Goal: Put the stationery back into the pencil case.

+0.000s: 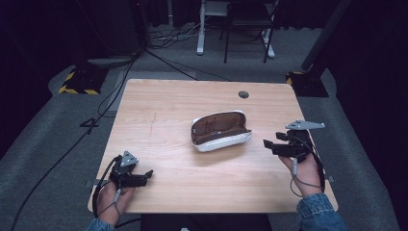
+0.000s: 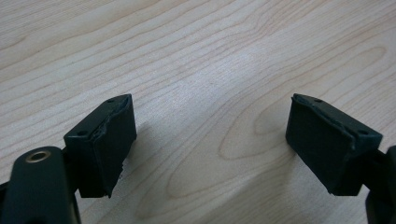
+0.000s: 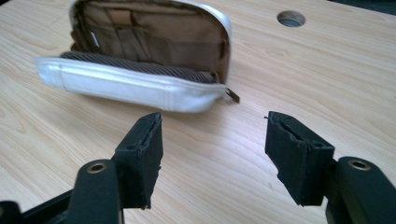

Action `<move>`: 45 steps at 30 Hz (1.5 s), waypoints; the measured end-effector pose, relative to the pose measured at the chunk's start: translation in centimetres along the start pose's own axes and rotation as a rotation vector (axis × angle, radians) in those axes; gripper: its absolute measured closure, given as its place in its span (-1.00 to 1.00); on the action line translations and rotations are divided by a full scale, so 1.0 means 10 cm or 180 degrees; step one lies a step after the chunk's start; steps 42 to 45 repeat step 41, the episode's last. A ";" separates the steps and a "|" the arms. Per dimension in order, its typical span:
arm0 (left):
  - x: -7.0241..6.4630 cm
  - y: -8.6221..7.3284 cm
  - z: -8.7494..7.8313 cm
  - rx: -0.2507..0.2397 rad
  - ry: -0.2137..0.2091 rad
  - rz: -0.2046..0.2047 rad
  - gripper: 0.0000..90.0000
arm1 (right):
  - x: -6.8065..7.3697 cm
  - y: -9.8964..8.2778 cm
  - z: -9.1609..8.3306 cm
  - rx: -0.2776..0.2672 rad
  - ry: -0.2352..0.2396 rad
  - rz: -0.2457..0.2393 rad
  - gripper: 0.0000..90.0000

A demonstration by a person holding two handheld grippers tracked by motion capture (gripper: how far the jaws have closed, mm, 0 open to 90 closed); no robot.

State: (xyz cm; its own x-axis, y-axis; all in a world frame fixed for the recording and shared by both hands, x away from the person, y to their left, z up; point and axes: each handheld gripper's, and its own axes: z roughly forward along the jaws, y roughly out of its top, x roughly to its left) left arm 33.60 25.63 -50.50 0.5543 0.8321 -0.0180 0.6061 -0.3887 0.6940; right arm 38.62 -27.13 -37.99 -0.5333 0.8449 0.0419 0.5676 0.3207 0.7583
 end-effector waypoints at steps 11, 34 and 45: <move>-0.01 0.00 0.00 0.0004 -0.0005 -0.0051 -0.63 | -0.22 -0.42 0.00 0.0051 -0.0154 0.0070 -0.19; -0.01 0.00 0.00 0.0005 -0.0005 -0.0047 -0.63 | -0.44 -1.15 0.34 0.0220 -0.0391 0.0143 -0.26; -0.01 0.00 0.00 0.0004 -0.0003 -0.0047 -0.63 | -0.42 -1.27 0.40 0.0033 -0.0369 0.0107 -0.42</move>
